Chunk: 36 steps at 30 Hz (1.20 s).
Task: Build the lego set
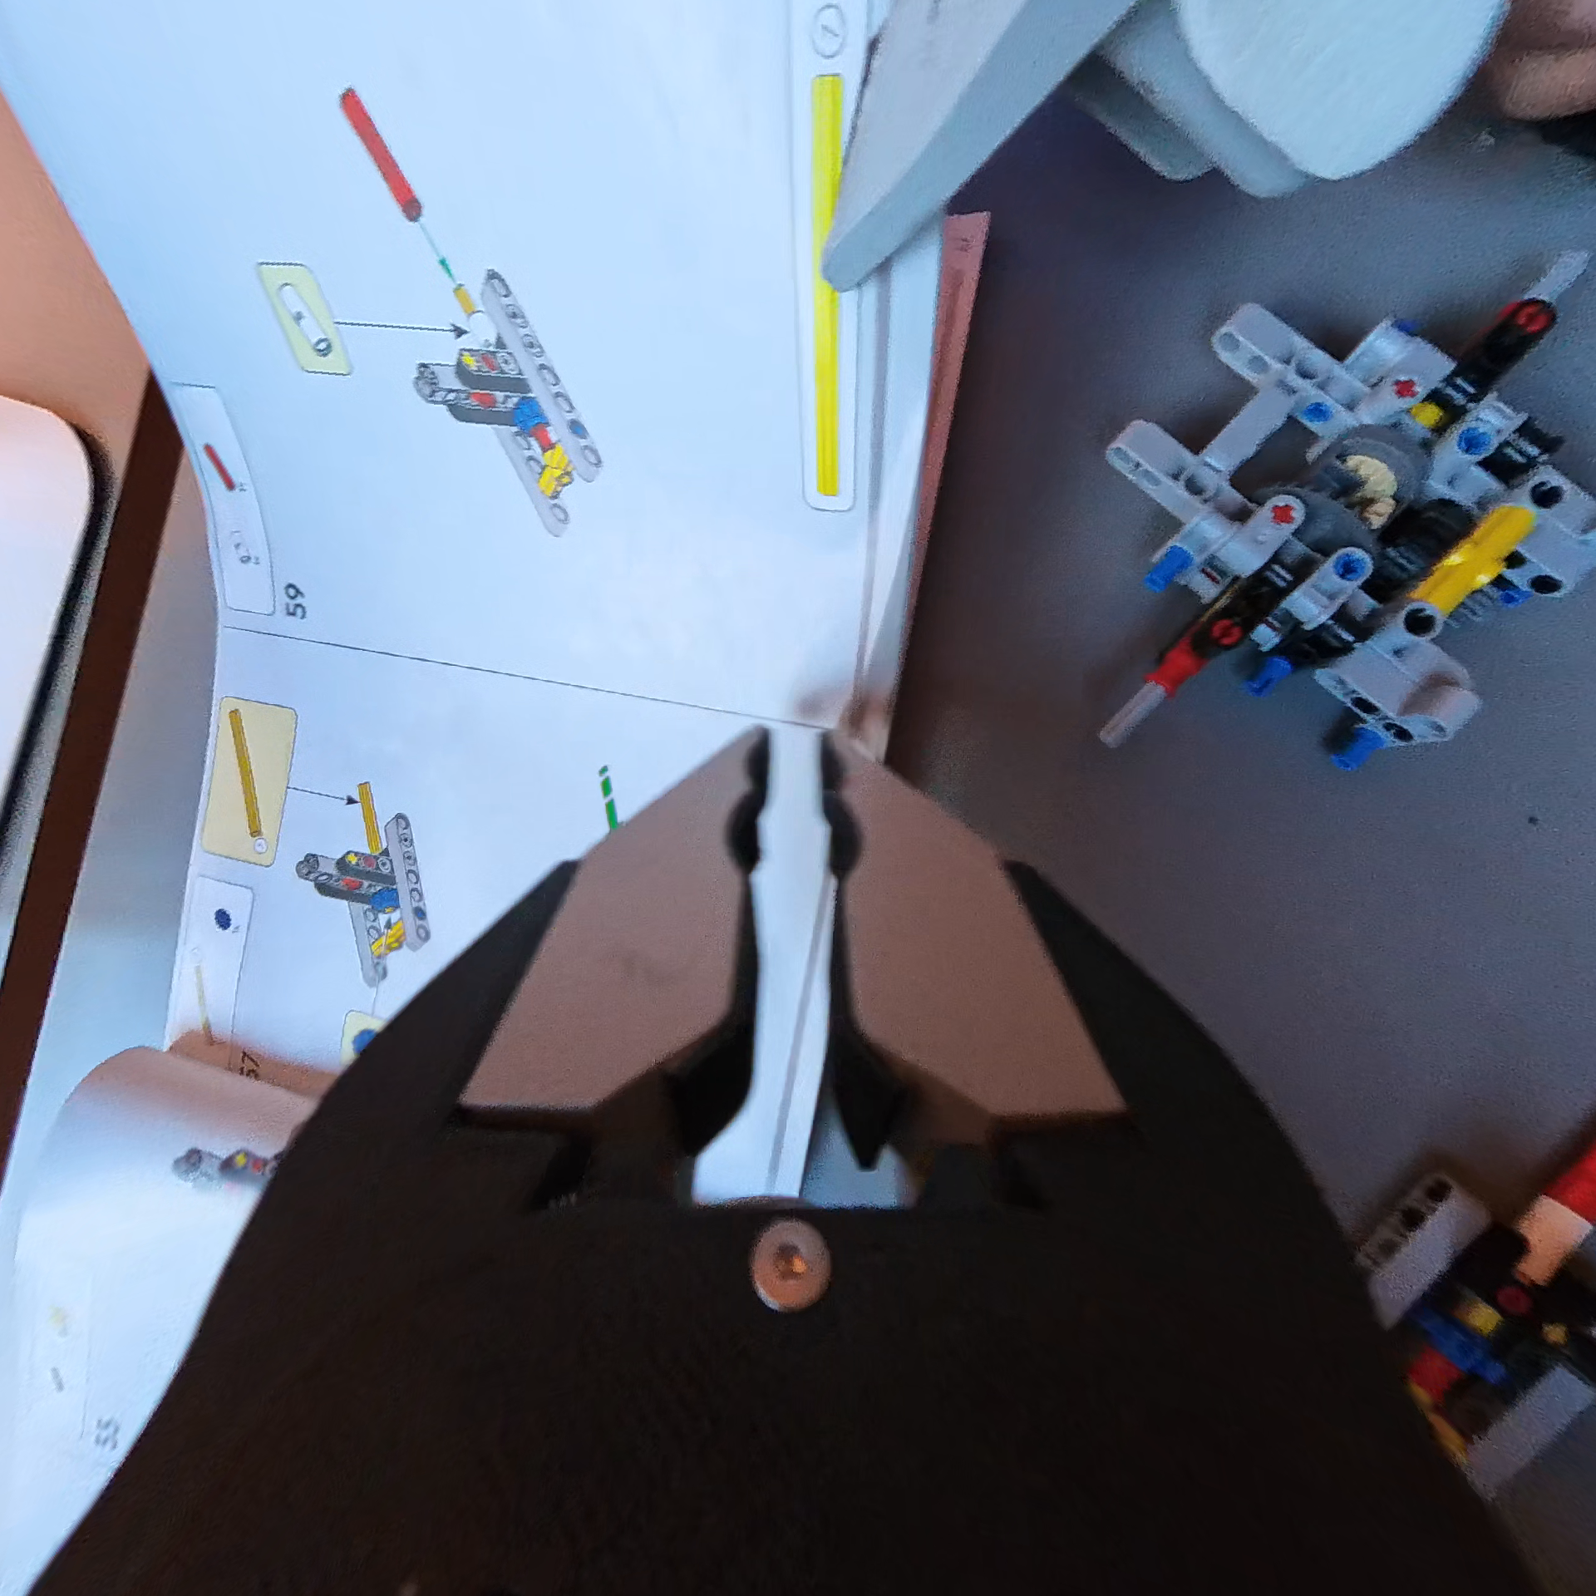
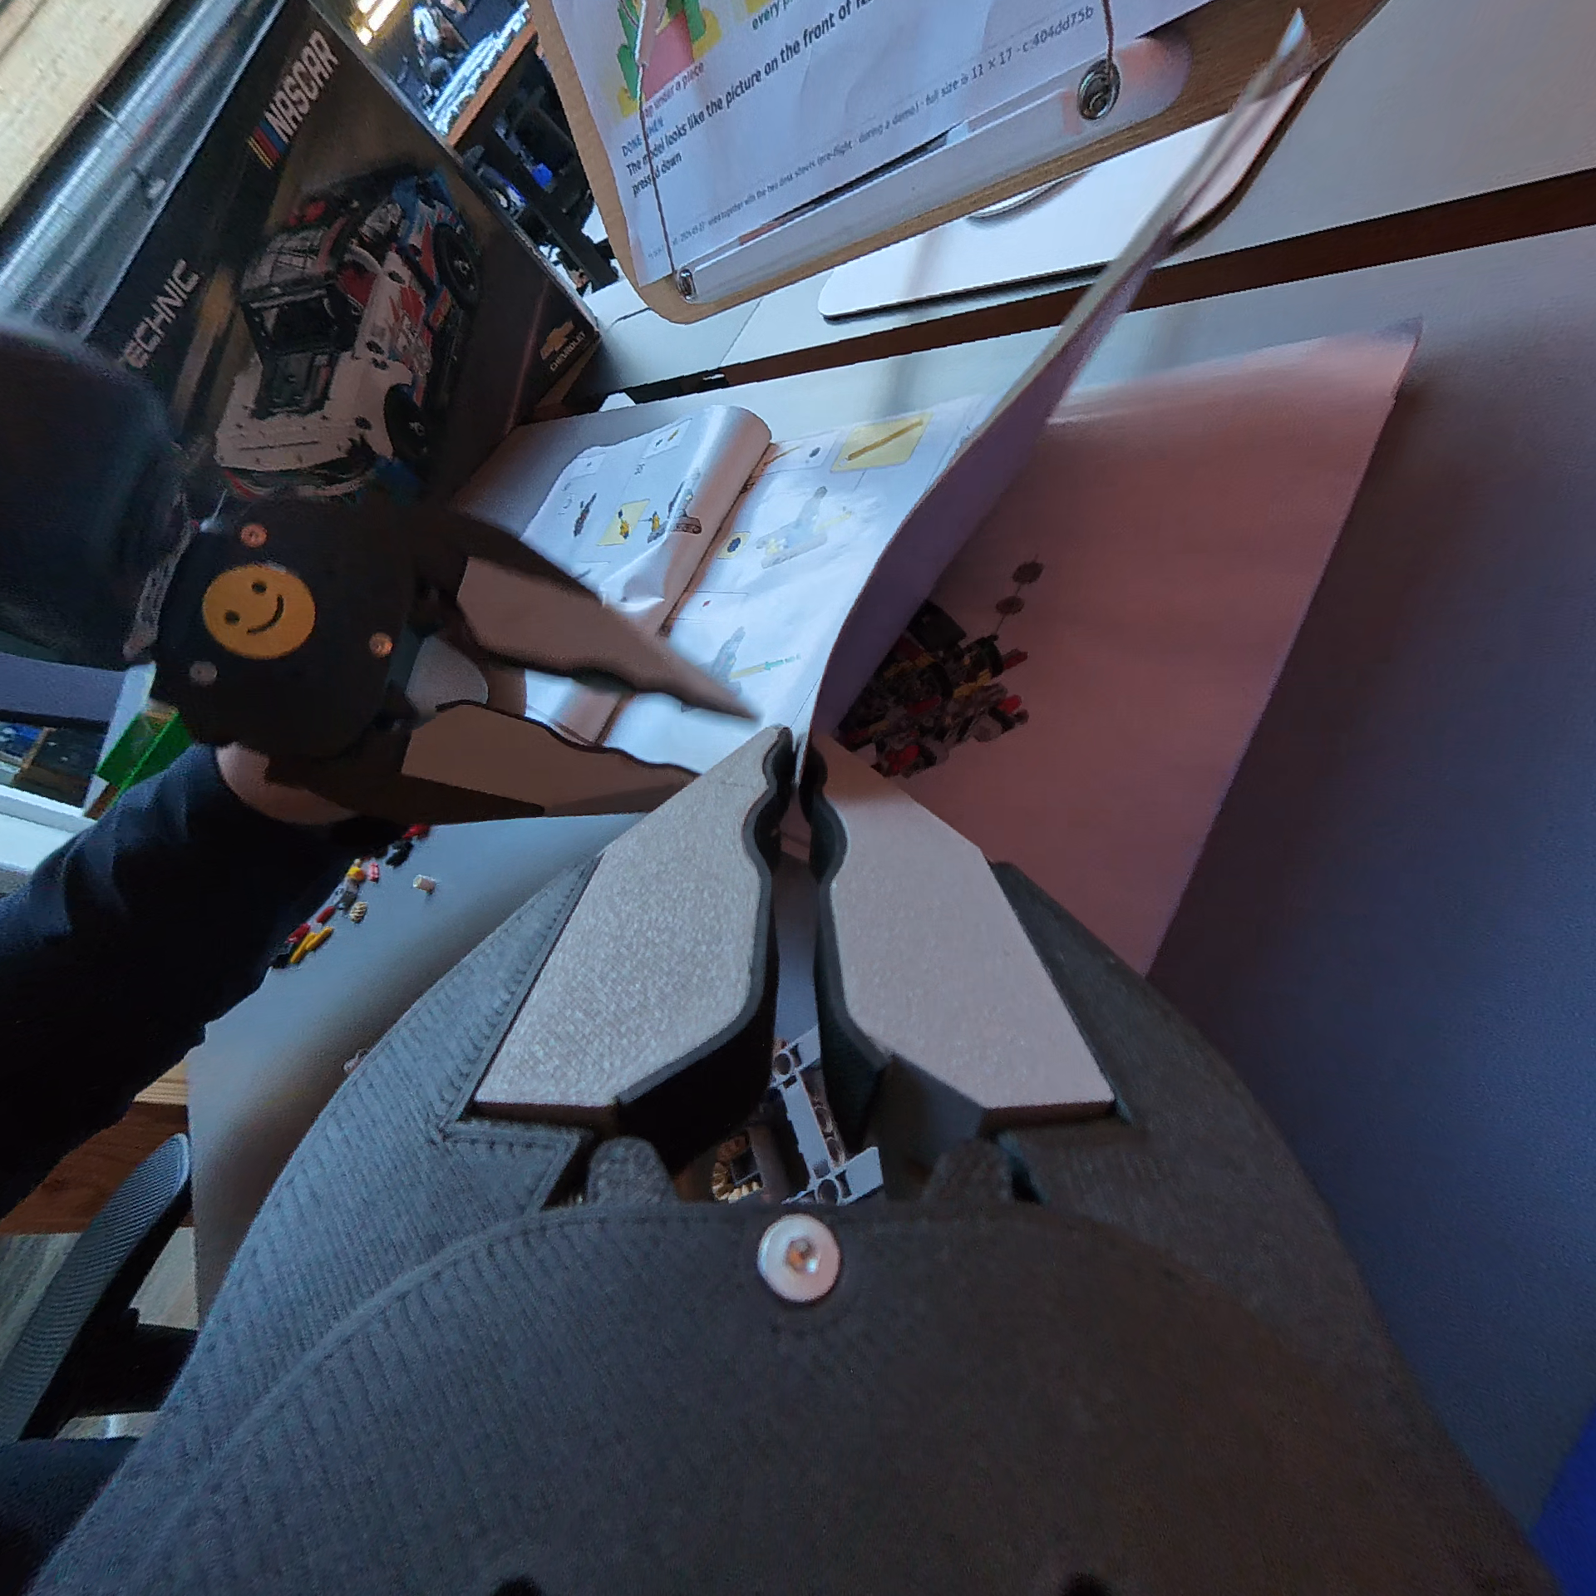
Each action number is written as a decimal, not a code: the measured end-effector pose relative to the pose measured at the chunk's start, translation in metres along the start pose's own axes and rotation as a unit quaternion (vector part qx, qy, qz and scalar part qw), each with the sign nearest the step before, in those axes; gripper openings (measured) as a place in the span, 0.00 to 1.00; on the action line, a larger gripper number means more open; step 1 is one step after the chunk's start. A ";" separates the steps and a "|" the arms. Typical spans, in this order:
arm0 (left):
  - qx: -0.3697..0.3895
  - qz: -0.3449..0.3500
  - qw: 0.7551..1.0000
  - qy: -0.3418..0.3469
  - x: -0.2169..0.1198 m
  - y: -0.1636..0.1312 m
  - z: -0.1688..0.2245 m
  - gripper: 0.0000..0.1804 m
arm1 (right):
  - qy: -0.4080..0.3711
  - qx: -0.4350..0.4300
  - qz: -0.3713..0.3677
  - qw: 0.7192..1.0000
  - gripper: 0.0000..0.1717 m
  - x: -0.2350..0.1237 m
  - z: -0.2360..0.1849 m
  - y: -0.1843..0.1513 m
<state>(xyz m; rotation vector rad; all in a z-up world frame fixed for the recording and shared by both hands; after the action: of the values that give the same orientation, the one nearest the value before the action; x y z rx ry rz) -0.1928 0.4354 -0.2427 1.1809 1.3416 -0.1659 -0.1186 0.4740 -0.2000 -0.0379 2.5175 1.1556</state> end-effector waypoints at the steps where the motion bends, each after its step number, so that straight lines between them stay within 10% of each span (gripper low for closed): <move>1: 0.006 0.002 1.000 0.020 0.001 -0.001 -0.003 0.00 | -0.003 0.000 -0.001 1.000 0.00 0.000 0.001 0.000; 13: -0.021 0.020 0.999 -0.023 -0.005 0.003 0.009 0.23 | -0.004 0.000 0.003 1.000 0.00 -0.001 0.001 0.001; 36: -0.030 -0.011 0.999 -0.040 0.005 -0.004 -0.003 0.26 | -0.002 -0.001 0.001 1.000 0.00 -0.001 0.001 0.000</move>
<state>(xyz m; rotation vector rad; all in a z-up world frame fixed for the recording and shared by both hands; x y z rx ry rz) -0.1960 0.4376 -0.2481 1.0997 1.2805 -0.1859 -0.1179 0.4747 -0.1999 -0.0345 2.5129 1.1577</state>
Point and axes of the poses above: each gripper's, where its closed fingertips meet, x out along the fingers, y out of its top, z = x × y across the jaws, the point moved 2 cm from there along -x, back along the fingers, and after that the axes turned 3 degrees about y, right-handed, at the moved point
